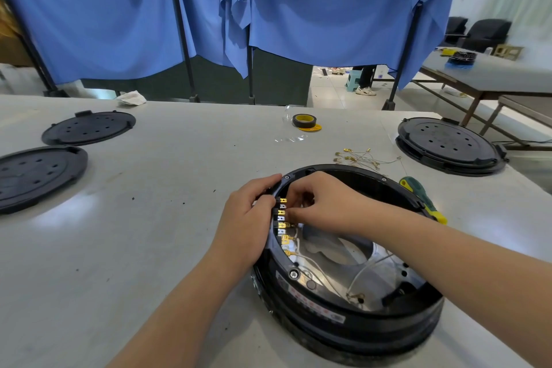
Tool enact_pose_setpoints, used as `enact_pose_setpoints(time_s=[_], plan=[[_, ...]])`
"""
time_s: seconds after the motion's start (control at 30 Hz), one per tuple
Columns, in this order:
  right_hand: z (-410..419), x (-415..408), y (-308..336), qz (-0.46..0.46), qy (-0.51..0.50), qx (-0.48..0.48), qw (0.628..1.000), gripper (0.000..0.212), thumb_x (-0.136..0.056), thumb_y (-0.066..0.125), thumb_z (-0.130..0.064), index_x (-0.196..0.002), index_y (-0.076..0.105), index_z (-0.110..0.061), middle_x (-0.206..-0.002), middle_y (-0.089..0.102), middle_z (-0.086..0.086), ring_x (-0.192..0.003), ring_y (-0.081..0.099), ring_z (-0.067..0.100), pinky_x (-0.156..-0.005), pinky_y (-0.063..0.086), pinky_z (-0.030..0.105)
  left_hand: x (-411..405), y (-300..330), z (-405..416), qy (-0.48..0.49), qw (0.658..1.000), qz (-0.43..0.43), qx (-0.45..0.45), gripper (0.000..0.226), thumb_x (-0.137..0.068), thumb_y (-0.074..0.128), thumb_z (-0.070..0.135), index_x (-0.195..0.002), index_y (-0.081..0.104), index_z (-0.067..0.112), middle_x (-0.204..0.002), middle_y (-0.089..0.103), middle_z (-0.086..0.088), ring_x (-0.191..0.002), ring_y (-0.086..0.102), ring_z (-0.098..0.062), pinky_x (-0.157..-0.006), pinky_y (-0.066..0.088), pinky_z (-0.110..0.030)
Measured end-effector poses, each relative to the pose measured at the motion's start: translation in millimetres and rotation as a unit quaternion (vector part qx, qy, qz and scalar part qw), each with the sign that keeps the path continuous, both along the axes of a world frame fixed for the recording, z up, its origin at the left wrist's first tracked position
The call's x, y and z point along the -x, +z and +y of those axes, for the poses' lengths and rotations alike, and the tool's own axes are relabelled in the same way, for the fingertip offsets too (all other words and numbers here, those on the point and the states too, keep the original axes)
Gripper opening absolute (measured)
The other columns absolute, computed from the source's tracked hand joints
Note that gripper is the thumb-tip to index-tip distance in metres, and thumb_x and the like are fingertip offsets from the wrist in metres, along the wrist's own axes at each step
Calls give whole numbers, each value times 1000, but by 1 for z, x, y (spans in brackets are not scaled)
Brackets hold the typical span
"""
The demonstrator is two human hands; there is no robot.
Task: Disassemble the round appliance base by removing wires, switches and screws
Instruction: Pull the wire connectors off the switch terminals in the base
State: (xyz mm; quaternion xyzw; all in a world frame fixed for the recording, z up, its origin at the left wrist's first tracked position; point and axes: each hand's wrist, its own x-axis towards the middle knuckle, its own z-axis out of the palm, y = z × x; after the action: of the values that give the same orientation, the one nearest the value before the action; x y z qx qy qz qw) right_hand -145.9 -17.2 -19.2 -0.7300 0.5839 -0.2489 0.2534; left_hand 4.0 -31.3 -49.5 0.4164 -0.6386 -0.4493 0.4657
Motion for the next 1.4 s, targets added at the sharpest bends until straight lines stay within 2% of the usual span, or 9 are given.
enact_pose_setpoints(time_s=[0.1, 0.27, 0.43, 0.63, 0.77, 0.97, 1.1, 1.27, 1.4], plan=[[-1, -1, -1, 6, -2, -1, 1000, 25, -78, 70, -18, -59, 58, -29, -57, 57, -10, -50, 49, -4, -48, 37, 10, 0, 0, 0, -1, 1000, 4, -2, 42, -91, 43, -2, -116, 66, 22, -109, 66, 12, -104, 59, 3, -80, 47, -4], [0, 6, -2, 9, -22, -14, 1000, 17, -77, 74, -20, -65, 64, -23, -61, 61, -9, -52, 50, -2, -55, 41, 16, 0, 0, 0, 3, 1000, 6, -7, 42, -91, 43, -2, -117, 66, 21, -115, 66, 7, -109, 60, -5, -92, 46, -19], [1, 5, -1, 12, -22, -14, 1000, 13, -78, 74, -23, -68, 66, -26, -60, 62, -12, -54, 54, -5, -57, 41, 15, 0, 0, 0, 3, 1000, 5, -9, 42, -91, 43, -1, -118, 66, 21, -116, 66, 7, -109, 60, -6, -94, 47, -22], [5, 4, -2, 20, -17, 7, 1000, 2, -79, 70, -24, -78, 70, -26, -66, 65, -10, -60, 56, -1, -58, 44, 16, 0, 0, 0, -1, 1000, 5, -9, 42, -91, 43, -1, -120, 65, 21, -116, 66, 7, -108, 60, -5, -88, 48, -15], [8, 6, 0, 26, -30, 36, 999, 5, -81, 67, -24, -85, 68, -26, -72, 65, -9, -68, 59, 4, -62, 49, 20, 0, 1, 1, 0, 1000, -2, -2, 42, -91, 43, -1, -119, 65, 21, -116, 66, 7, -108, 60, -5, -88, 47, -15], [18, 7, 9, 12, 18, 31, 999, 7, -75, 70, -25, -69, 68, -26, -62, 61, -14, -53, 47, -1, -51, 35, 12, -1, 2, 1, 2, 1000, -14, 8, 42, -91, 44, -1, -119, 65, 22, -115, 66, 10, -108, 58, -2, -81, 43, -2], [21, 5, 11, 2, 59, -9, 998, 6, -74, 72, -26, -70, 73, -29, -54, 56, -9, -48, 43, 0, -50, 33, 11, 0, 2, 1, 6, 1000, -17, 10, 42, -91, 44, -1, -119, 65, 22, -117, 65, 9, -110, 58, -4, -89, 43, -12], [23, 4, 10, 16, 82, -44, 996, 12, -69, 67, -30, -77, 75, -28, -53, 58, -7, -46, 42, 1, -47, 34, 12, 0, 1, 1, 7, 1000, -19, 11, 42, -91, 43, -1, -118, 66, 21, -116, 66, 8, -107, 59, -1, -80, 44, -2], [22, 1, 7, 13, 80, -54, 995, 9, -70, 66, -29, -72, 75, -30, -55, 62, -1, -47, 46, 2, -47, 35, 12, 0, 0, 0, 4, 1000, -17, 11, 41, -92, 43, 0, -119, 65, 21, -115, 66, 8, -106, 59, 1, -79, 45, -2]])
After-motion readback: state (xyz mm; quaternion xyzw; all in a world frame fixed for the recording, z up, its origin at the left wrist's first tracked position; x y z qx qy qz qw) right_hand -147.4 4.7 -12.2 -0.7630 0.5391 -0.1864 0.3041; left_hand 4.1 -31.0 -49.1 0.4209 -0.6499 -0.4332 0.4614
